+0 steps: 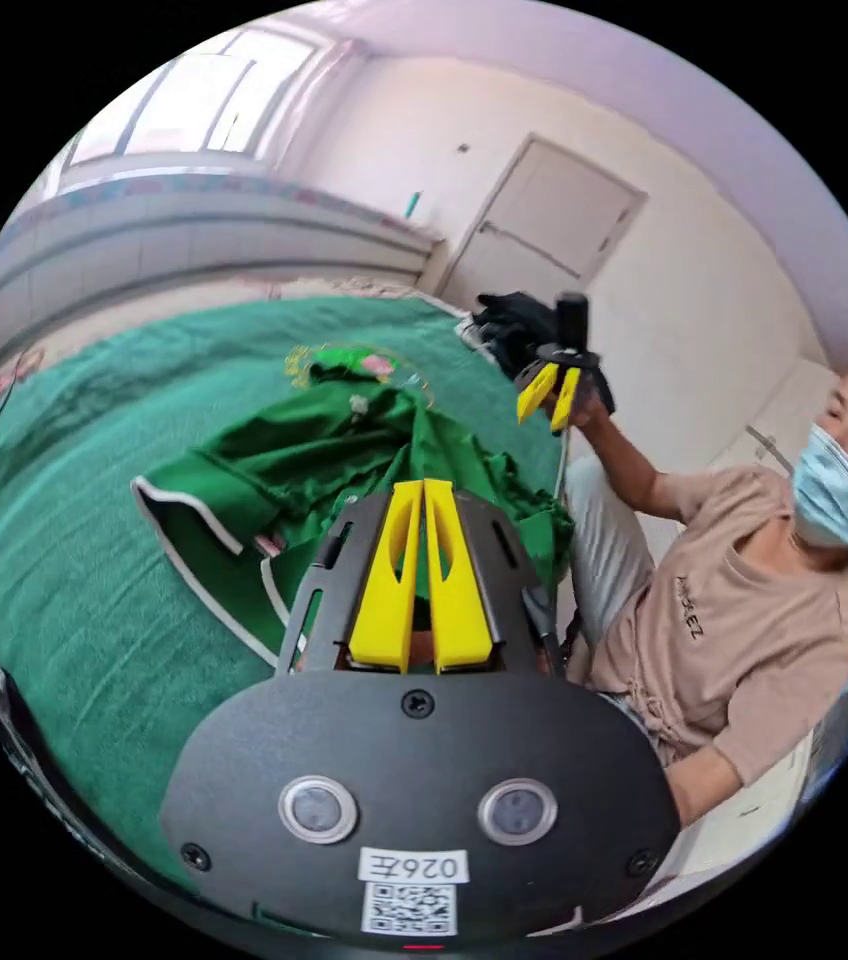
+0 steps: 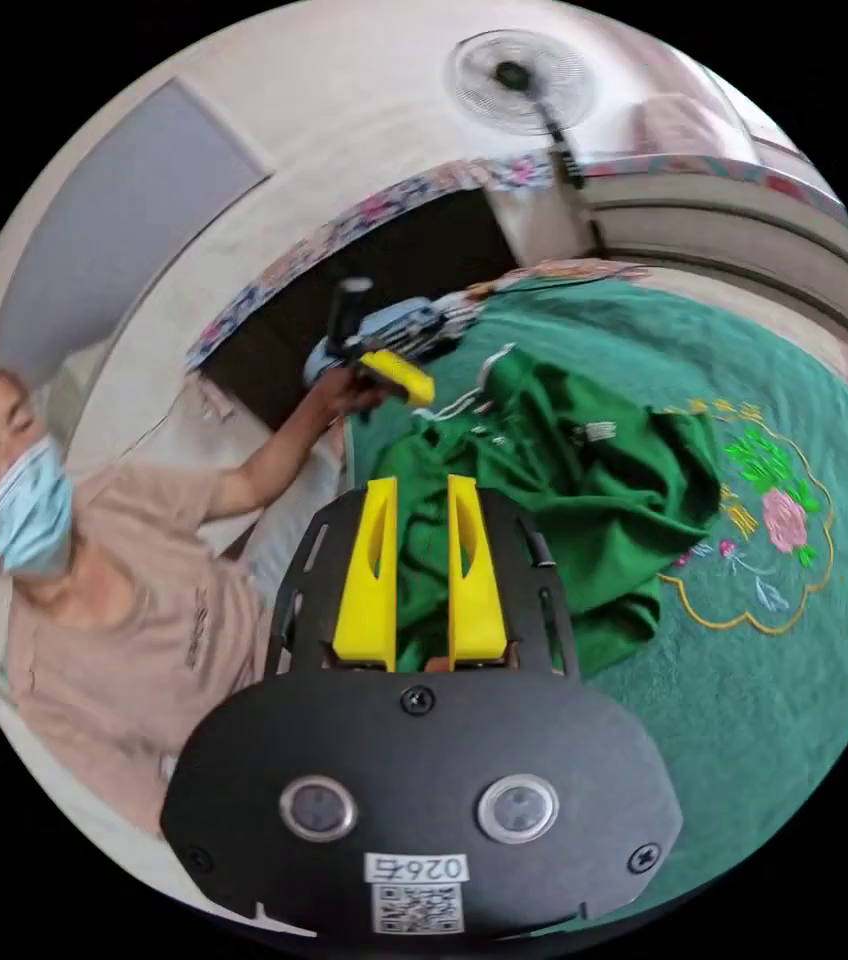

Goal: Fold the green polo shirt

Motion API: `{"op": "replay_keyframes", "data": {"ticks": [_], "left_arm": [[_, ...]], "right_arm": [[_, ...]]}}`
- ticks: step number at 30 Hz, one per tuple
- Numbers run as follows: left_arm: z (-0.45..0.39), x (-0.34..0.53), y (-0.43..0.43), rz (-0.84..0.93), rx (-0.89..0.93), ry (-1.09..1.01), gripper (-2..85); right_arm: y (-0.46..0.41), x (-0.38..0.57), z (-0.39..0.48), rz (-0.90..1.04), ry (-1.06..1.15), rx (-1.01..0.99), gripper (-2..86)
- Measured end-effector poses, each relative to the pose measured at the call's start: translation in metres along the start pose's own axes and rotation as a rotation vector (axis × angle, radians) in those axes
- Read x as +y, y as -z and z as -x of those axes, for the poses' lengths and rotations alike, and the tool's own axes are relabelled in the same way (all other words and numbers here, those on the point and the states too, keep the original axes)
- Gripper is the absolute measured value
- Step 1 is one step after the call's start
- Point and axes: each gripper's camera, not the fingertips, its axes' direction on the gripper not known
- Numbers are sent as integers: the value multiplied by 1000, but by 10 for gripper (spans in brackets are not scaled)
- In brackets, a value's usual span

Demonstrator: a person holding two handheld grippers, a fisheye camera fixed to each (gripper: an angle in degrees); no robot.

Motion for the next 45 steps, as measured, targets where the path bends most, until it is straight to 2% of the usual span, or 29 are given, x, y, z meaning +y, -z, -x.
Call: {"op": "replay_keyframes", "data": {"ticks": [2,4,6,7,8,10,12,17,21,24,25,27,28,30,31,32,33,34,35,36,39,41,43,45], "left_arm": [[4,-13,-31,77,-1,33,-10],[3,-29,-71,214,-30,43,-9],[-3,-36,-90,300,-92,11,-9],[-9,-39,-88,296,-103,-10,-9],[-10,-40,-86,303,-117,-9,-9],[-15,-39,-80,340,-186,-8,-9],[-19,-37,-75,355,-210,-1,-9],[-37,-32,-72,433,-377,6,-8],[-55,-33,-78,405,-489,-10,-8],[-68,-39,-76,296,-520,-19,-9],[-71,-42,-76,251,-498,-15,-9],[-72,-43,-81,210,-429,-11,-10],[-71,-44,-88,211,-378,-5,-10],[-65,-45,-104,258,-328,14,-10],[-61,-44,-118,315,-323,23,-10],[-60,-43,-123,325,-328,22,-10],[-63,-43,-122,314,-329,1,-9],[-64,-43,-120,320,-328,-5,-9],[-64,-42,-118,321,-333,-5,-9],[-66,-39,-115,319,-352,-9,-9],[-73,-33,-106,335,-461,-19,-9],[-77,-29,-98,333,-533,-19,-9],[-80,-24,-83,288,-605,0,-8],[-84,-21,-71,229,-616,5,-9]], "right_arm": [[-75,-18,-47,25,-92,156,87],[-146,-36,-78,133,-95,188,96],[-221,-53,-107,320,-85,233,59],[-265,-58,-124,446,-47,322,22],[-288,-63,-138,467,-5,369,-1],[-296,-76,-168,442,-42,415,-11],[-281,-83,-203,338,-100,491,-14],[-213,-49,-320,34,-519,787,-14],[-221,-32,-359,-102,-640,939,-2],[-275,-50,-373,-118,-566,994,38],[-309,-62,-374,-104,-481,976,57],[-369,-82,-372,-76,-310,841,85],[-412,-95,-371,-48,-219,711,100],[-486,-113,-375,64,-128,552,112],[-541,-122,-380,188,-76,502,112],[-595,-126,-387,351,-28,504,40],[-622,-125,-390,458,6,515,4],[-660,-121,-400,598,37,619,-4],[-671,-120,-408,602,39,669,-9],[-668,-122,-414,592,9,681,-10],[-605,-113,-458,465,-262,853,-9],[-534,-76,-496,344,-582,1008,5],[-493,-50,-499,201,-734,1034,16],[-474,-41,-480,47,-749,1012,26]]}}
